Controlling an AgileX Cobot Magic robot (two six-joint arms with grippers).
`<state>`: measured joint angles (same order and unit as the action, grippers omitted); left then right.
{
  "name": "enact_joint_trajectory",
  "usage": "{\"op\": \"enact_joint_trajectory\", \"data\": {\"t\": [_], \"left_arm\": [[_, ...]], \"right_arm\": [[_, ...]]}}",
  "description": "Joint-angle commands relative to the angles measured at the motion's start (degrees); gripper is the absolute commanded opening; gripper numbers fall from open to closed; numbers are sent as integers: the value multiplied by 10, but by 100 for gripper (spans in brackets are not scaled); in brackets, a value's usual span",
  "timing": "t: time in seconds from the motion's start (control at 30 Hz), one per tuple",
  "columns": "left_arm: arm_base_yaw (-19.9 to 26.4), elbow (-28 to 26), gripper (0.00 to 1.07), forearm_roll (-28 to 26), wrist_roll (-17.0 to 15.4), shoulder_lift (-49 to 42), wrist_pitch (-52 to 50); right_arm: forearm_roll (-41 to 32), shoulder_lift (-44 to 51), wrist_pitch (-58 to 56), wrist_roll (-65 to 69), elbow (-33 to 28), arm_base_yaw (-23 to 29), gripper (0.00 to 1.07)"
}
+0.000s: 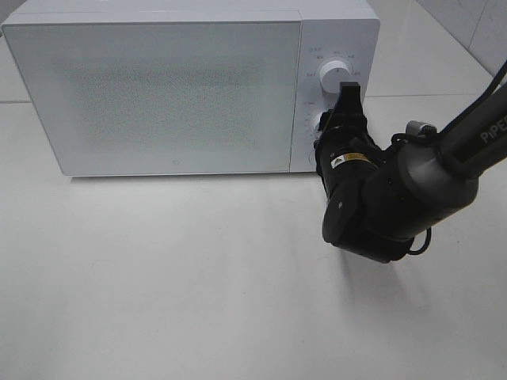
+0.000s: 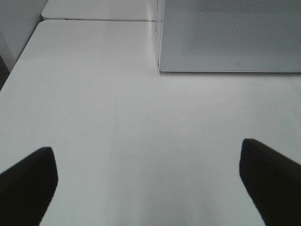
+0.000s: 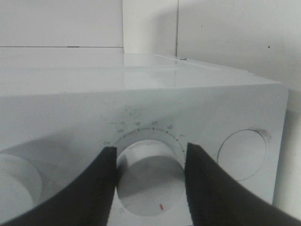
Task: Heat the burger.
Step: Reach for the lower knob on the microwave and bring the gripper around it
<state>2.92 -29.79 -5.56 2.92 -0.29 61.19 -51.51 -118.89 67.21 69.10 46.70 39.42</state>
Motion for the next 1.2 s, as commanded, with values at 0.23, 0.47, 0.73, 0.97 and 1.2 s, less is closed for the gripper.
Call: {"op": "enact_joint_trajectory", "data": {"t": [0.23, 0.47, 0.73, 0.97, 1.2], "left_arm": [[1, 2, 98, -1, -3, -15, 1], [1, 2, 98, -1, -3, -15, 1], [1, 2, 98, -1, -3, -15, 1], [1, 2, 98, -1, -3, -15, 1], [1, 2, 98, -1, -3, -15, 1]], "right_arm": [[56, 1, -24, 62, 11, 6, 12], [56, 1, -23, 72, 11, 6, 12], [56, 1, -10, 48, 11, 6, 14], [41, 2, 6, 42, 11, 6, 18], [21, 2, 18, 41, 11, 6, 33]]}}
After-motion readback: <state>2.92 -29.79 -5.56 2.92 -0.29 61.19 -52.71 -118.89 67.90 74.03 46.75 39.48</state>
